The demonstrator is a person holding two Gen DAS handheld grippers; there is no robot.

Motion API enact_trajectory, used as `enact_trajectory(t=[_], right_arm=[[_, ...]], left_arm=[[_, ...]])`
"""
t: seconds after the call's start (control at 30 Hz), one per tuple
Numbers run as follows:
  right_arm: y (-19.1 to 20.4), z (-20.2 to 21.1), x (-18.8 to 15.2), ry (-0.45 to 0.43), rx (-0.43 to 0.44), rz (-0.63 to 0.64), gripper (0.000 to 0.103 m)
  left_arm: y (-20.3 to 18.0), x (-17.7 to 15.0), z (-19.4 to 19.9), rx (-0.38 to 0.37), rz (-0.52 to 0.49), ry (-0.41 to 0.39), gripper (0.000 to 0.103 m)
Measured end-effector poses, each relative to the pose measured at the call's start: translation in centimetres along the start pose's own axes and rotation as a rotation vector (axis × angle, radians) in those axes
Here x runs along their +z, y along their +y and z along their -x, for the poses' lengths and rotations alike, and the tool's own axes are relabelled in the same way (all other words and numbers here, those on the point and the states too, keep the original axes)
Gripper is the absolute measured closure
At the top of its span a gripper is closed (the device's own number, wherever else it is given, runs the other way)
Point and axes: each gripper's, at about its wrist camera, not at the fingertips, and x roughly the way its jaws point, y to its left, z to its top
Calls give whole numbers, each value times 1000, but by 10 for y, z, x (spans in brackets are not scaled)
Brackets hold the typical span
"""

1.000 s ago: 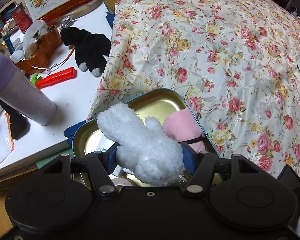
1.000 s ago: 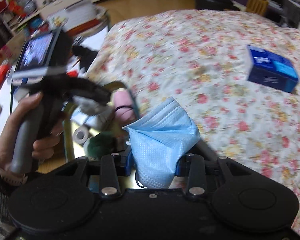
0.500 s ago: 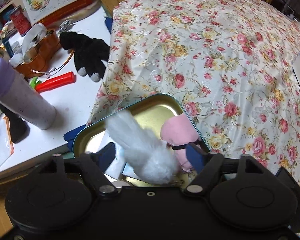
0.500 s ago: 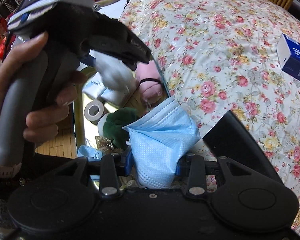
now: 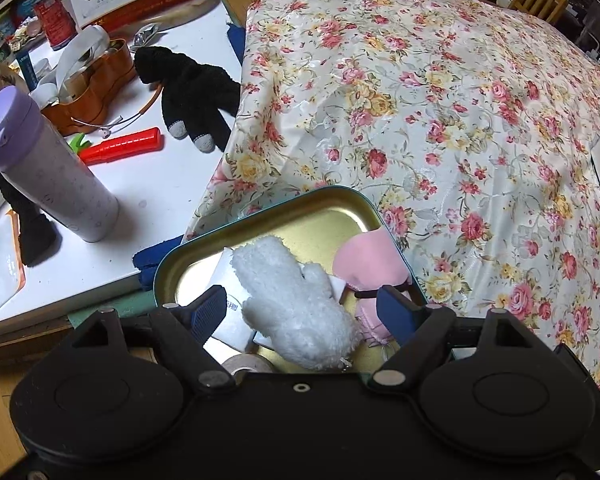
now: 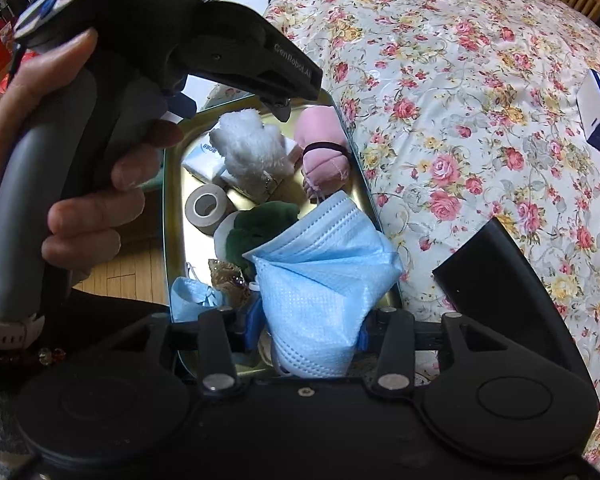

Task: Organize soft objects
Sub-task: 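Carry the white plush and blue mask to the gold tray and release both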

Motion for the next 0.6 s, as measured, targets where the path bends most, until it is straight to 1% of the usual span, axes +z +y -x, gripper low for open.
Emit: enact_trajectory(t=[0.1,0.17,0.23,0.37,0.6], right_arm=[[0,-2,1,5,-6,-2,53],[-1,-4,1,12,-4,-5,47],[-2,-4,0,13,-6,-7,47],[-3,-4,0,13,-12,-14,36],[-6,-3,0,10,-30,-28,36]], left_arm=[[-2,-1,0,0,-10,0,24],[-3,-2,1,0,-17,-2,24],[-3,-2,2,0,-21,-4,24],[-3,-3,1,-1,-24,-3,24],[-3,-3,1,-1,-23,-1,24]])
